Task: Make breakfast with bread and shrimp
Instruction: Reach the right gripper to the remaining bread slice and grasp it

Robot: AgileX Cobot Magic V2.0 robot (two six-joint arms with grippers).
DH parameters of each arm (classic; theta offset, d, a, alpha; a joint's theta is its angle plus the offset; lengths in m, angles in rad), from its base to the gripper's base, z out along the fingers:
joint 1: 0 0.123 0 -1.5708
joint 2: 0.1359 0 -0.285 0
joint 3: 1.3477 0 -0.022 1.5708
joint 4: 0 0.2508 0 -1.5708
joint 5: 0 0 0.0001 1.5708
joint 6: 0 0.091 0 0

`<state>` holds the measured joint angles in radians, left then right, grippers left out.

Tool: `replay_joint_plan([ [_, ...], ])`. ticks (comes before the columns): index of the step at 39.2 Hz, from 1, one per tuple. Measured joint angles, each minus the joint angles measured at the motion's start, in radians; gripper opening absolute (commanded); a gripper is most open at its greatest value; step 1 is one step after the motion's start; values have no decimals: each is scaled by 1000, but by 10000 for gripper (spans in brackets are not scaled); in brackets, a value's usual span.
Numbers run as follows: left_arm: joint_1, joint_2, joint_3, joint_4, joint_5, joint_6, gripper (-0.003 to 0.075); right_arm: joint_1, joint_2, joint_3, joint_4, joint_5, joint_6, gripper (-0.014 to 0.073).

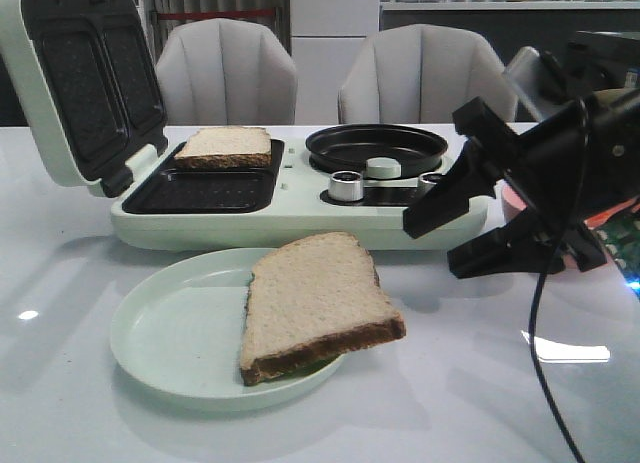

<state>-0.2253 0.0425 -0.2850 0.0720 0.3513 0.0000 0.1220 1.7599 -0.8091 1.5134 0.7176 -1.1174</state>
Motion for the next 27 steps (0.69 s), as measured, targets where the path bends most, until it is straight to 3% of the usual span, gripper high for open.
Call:
replay_joint_plan([
  [27, 0, 0, 0, 0, 0, -6, 492, 112, 113, -91, 82, -20, -69, 479],
])
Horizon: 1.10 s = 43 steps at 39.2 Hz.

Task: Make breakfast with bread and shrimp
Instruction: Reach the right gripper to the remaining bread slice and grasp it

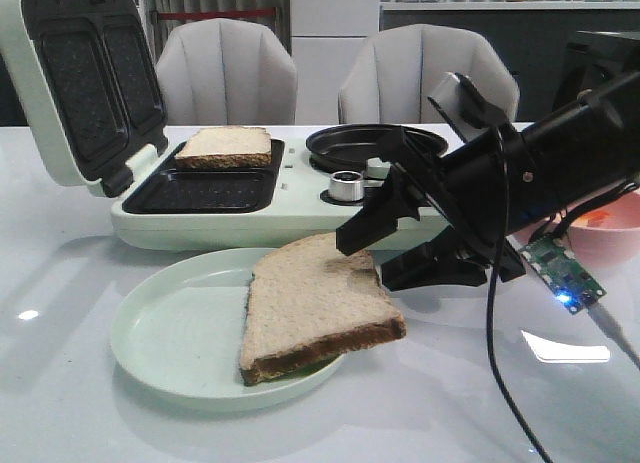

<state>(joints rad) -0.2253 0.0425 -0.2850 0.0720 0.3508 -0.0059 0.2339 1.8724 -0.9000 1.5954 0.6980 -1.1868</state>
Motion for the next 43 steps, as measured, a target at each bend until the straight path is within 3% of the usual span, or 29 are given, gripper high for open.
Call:
replay_joint_plan([
  [13, 0, 0, 0, 0, 0, 0, 492, 0, 2, 0, 25, -25, 0, 479],
  [28, 0, 0, 0, 0, 0, 0, 492, 11, 78, -6, 58, 54, 0, 474],
  [31, 0, 0, 0, 0, 0, 0, 492, 22, 79, -6, 66, 55, -4, 434],
  [39, 0, 0, 0, 0, 0, 0, 492, 28, 81, -6, 70, 45, -8, 225],
  [43, 0, 0, 0, 0, 0, 0, 492, 28, 81, -6, 70, 43, -9, 209],
])
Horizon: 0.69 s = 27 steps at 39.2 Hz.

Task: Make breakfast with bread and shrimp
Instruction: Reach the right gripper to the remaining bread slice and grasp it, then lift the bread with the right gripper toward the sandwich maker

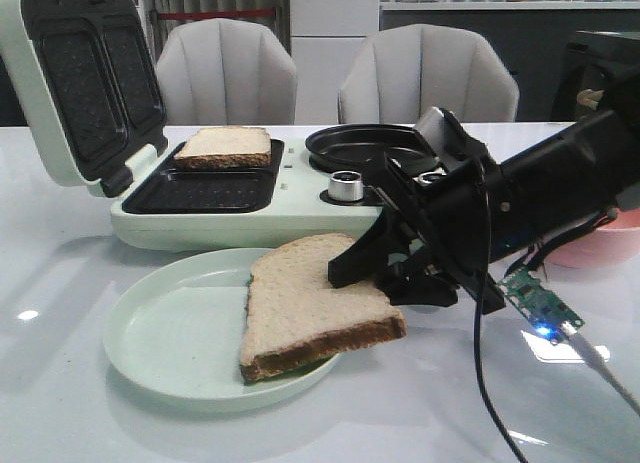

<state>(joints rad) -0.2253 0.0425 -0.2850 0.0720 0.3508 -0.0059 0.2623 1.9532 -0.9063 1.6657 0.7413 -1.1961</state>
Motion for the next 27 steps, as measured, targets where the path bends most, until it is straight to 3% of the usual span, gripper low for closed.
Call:
replay_joint_plan([
  [27, 0, 0, 0, 0, -2, 0, 492, 4, -179, -28, 48, 50, -52, 209],
])
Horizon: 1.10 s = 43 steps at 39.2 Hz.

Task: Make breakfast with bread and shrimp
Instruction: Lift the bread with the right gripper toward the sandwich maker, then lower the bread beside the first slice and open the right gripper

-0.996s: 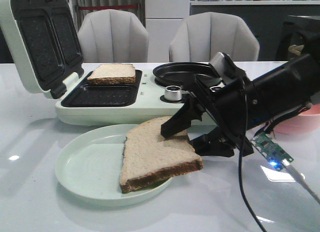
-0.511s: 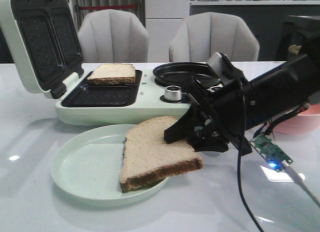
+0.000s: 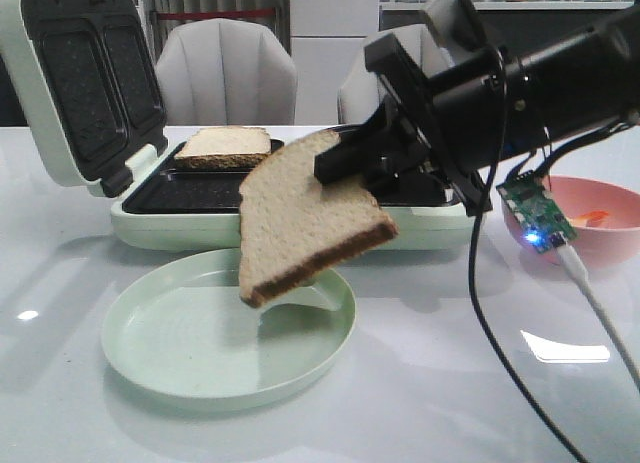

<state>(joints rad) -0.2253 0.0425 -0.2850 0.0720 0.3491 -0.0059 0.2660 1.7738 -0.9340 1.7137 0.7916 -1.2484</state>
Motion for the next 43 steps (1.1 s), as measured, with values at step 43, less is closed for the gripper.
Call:
replay_joint_plan([
  [43, 0, 0, 0, 0, 0, 0, 492, 214, 368, -624, 81, -316, 95, 240],
])
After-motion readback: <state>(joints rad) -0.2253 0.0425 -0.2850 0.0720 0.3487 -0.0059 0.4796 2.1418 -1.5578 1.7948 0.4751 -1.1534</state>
